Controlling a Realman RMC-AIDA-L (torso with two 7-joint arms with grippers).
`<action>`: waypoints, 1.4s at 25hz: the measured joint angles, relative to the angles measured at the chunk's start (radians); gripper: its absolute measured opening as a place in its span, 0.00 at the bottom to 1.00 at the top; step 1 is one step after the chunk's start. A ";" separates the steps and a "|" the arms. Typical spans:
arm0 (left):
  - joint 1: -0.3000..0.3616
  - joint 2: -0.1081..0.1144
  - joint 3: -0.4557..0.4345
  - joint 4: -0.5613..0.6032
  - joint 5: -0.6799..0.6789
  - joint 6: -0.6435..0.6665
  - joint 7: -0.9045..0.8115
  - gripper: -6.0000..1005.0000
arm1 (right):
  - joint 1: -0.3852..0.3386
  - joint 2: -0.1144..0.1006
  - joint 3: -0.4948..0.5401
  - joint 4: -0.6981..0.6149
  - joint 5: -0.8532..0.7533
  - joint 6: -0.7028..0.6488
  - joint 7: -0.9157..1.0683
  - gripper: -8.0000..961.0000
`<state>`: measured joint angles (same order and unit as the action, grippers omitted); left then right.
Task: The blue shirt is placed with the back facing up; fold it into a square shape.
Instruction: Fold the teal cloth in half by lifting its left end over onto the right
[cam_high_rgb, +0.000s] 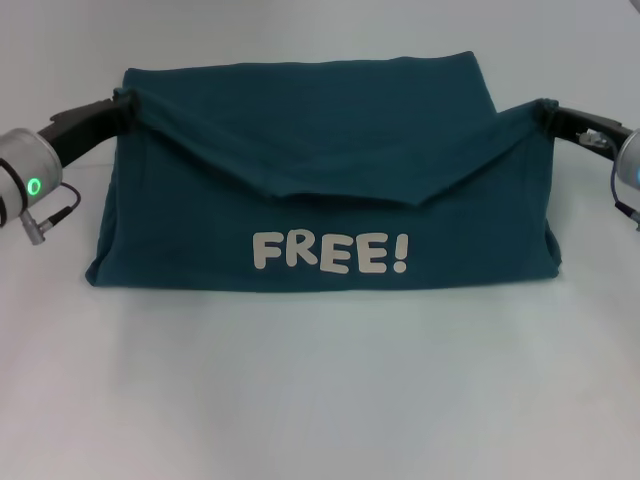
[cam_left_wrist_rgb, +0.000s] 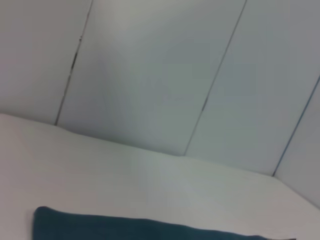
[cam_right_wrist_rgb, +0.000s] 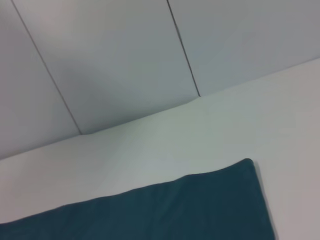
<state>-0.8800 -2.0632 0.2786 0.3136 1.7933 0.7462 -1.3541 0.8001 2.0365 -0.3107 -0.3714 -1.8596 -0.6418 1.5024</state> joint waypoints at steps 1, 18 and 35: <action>0.001 -0.002 -0.001 -0.006 -0.012 -0.007 0.018 0.04 | 0.000 0.005 0.000 0.002 0.009 0.012 -0.013 0.08; 0.021 -0.020 0.006 -0.035 -0.075 -0.042 0.110 0.04 | 0.002 0.019 -0.001 0.051 0.091 0.079 -0.135 0.09; 0.022 -0.036 0.010 -0.037 -0.071 -0.053 0.137 0.04 | 0.005 0.030 0.001 0.062 0.095 0.102 -0.199 0.11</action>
<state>-0.8580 -2.0990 0.2887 0.2764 1.7221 0.6935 -1.2169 0.8055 2.0669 -0.3098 -0.3098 -1.7647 -0.5396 1.3035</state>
